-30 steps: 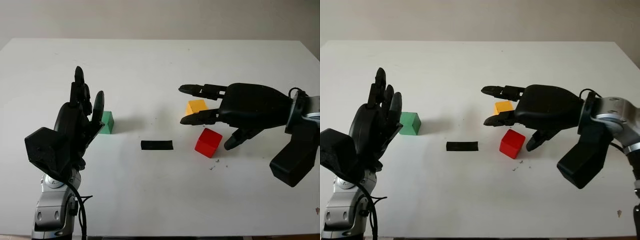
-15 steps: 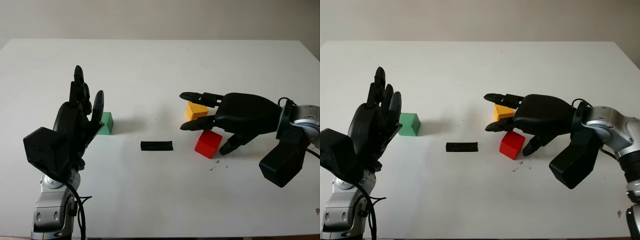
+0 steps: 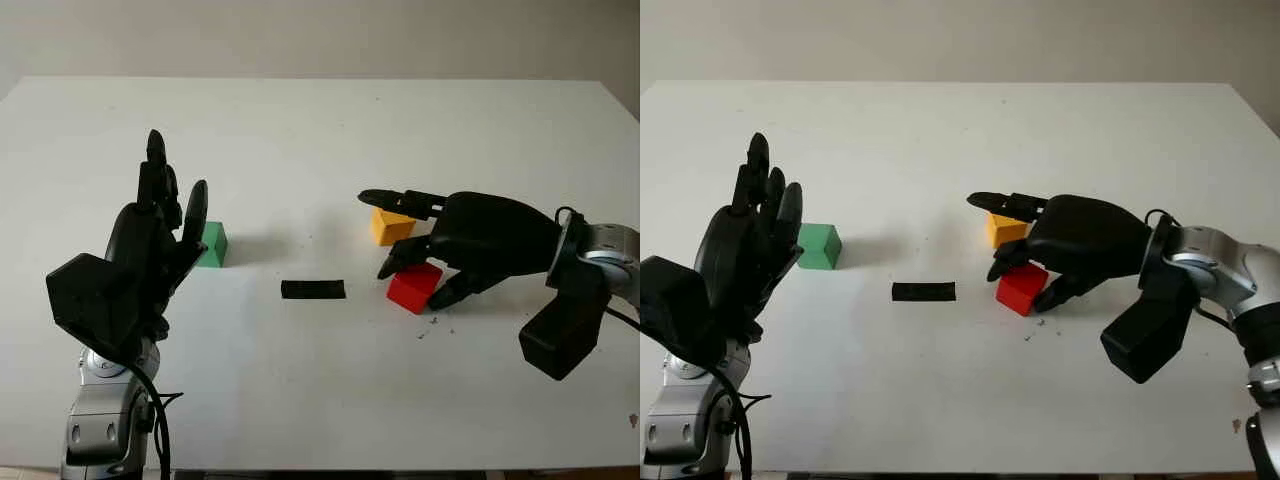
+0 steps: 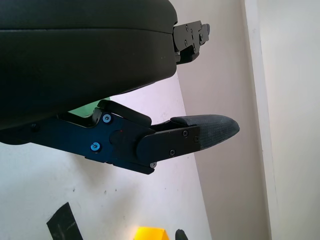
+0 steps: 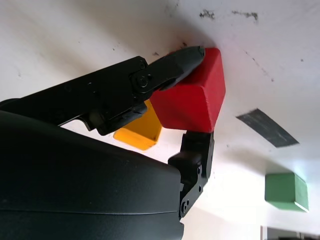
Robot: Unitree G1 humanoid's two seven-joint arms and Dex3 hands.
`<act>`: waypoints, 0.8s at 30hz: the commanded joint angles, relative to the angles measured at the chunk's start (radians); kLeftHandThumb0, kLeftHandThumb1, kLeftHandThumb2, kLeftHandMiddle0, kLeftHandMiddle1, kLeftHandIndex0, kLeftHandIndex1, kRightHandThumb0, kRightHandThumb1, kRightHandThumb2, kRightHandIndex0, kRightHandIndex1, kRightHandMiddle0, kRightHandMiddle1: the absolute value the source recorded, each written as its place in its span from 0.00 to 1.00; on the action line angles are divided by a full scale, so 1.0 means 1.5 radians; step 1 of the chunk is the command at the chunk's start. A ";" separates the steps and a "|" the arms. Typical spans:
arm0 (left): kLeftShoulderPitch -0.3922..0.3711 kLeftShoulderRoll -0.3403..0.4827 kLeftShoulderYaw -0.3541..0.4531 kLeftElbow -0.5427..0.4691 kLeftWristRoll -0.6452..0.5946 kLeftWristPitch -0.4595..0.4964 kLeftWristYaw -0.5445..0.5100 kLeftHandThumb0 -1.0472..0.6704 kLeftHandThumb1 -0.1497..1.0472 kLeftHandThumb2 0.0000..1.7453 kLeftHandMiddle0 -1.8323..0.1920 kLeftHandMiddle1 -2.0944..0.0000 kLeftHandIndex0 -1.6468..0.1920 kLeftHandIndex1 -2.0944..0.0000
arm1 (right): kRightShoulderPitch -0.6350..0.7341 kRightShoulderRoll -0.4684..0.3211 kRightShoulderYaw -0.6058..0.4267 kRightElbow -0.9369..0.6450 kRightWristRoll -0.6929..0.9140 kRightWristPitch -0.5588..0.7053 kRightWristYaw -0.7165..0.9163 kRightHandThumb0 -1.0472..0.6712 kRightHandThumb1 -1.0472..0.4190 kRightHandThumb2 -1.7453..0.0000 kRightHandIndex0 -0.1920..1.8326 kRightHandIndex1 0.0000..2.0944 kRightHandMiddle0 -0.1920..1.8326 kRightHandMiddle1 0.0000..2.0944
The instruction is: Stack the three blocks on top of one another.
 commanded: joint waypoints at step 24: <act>0.005 -0.007 -0.013 -0.006 0.010 -0.010 0.010 0.23 1.00 0.32 1.00 1.00 1.00 1.00 | -0.225 0.064 0.053 0.059 -0.078 -0.021 -0.078 0.41 0.03 0.97 0.18 0.03 0.32 0.75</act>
